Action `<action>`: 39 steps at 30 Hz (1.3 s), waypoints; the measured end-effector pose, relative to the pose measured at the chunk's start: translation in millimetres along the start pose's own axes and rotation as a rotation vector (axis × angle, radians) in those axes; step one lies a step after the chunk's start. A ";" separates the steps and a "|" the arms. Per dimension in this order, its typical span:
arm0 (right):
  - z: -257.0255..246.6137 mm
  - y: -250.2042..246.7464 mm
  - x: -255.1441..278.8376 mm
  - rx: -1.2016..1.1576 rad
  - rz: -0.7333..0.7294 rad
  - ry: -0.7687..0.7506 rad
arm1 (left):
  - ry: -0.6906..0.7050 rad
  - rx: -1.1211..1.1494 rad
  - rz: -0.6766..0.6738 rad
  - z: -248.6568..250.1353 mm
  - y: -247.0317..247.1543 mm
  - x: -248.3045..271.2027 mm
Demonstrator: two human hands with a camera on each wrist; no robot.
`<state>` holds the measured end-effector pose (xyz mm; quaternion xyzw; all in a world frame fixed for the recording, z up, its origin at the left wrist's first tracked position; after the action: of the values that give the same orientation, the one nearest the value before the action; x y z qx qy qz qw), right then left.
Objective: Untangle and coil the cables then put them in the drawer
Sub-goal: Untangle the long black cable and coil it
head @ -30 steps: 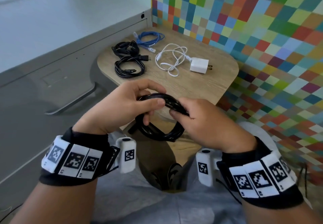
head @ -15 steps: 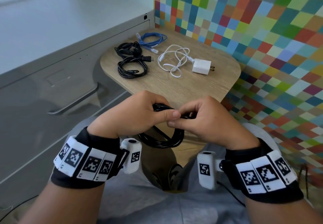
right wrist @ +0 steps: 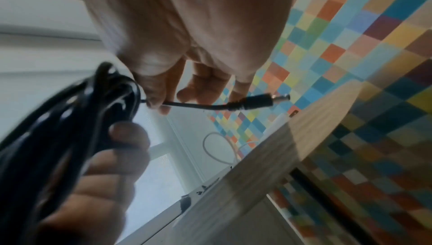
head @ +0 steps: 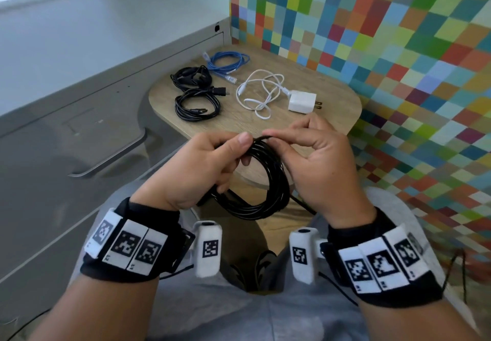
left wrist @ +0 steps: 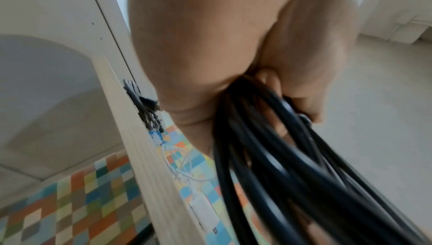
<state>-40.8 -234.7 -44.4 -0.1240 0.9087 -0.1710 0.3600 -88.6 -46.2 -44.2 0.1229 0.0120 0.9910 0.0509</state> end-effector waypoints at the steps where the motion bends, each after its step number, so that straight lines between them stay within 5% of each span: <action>1: -2.1 1.5 -0.6 -0.030 0.020 0.018 | -0.008 0.059 0.013 0.0 3.1 -0.6; 9: -4.6 6.6 3.3 -0.485 -0.058 0.371 | 0.062 0.125 0.218 4.7 8.8 -5.3; 16: -13.4 13.9 3.2 -0.478 -0.188 0.371 | 0.052 0.190 0.301 5.7 5.3 -4.8; 21: -15.8 16.2 5.2 -0.515 -0.131 0.455 | 0.073 0.178 0.359 4.6 10.3 -7.5; 28: -7.6 10.5 3.1 -0.322 -0.081 0.366 | 0.125 0.078 0.394 0.3 15.5 -8.6; 39: -2.0 17.7 5.5 -0.699 -0.082 0.604 | 0.222 -0.290 0.396 2.4 16.8 -7.8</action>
<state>-47.9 -220.1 -53.5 -0.2185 0.9704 0.1028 0.0088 -82.1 -63.7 -43.2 0.0049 -0.1489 0.9804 -0.1286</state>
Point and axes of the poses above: each hand's wrist, its own x-axis away from the middle knuckle, its own y-axis out of the palm, z = x × y, the point moved 2 cm from there along -x, towards the middle knuckle, and after that the axes turned 11 degrees about -y, right-handed, at the moved point
